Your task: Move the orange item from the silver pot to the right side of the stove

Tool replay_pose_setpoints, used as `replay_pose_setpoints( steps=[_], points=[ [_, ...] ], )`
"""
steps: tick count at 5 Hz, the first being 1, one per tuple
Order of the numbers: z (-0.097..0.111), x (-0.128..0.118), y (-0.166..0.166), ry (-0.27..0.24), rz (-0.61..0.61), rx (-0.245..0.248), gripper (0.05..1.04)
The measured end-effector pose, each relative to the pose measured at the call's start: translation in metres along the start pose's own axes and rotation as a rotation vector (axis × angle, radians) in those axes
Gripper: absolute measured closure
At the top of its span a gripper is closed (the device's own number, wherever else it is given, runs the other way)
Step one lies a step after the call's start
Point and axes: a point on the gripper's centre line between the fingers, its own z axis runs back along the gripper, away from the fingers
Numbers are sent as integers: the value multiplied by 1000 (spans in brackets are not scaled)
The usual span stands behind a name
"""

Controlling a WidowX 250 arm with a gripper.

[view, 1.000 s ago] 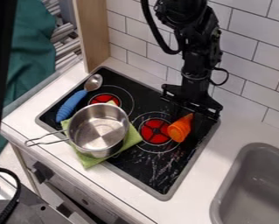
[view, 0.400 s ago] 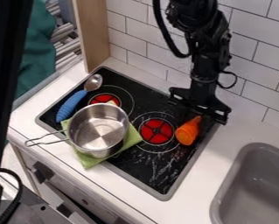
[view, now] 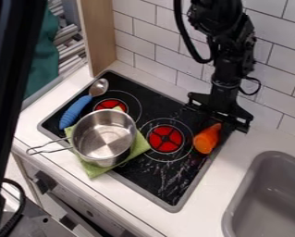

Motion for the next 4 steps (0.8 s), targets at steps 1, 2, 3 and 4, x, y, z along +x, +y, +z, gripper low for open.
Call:
replay_pose_setpoints(
  steps=[1,2,3,4],
  points=[
    [0,-1,-1,6,5,-1,541],
    [0,-3,-2,20,17,-7,226],
    [1,-9,-1,31,21,-10,70],
    [27,-9,-1,-40,23,-18,76]
  ],
)
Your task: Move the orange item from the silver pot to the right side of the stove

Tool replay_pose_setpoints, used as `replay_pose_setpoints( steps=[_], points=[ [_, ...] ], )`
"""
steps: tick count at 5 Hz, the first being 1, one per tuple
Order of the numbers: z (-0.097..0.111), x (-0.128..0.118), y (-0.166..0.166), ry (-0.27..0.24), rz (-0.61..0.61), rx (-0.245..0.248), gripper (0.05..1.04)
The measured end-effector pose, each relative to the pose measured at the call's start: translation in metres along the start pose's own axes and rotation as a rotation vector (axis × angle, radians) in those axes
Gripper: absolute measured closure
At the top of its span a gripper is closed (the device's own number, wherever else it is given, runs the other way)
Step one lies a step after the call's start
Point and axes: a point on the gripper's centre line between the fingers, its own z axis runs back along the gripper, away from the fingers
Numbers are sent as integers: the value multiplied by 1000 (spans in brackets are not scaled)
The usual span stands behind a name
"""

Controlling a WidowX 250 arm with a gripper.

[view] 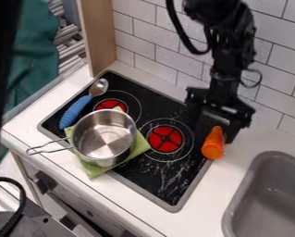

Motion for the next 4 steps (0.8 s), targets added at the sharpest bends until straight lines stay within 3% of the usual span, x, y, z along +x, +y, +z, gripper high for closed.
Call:
replay_pose_setpoints(
  steps=[1,2,4],
  points=[
    [31,-8,3,-74,16,4,78],
    [45,-15,-1,-110,17,-4,78],
    [50,-23,-8,-114,4,-11,78]
  ],
)
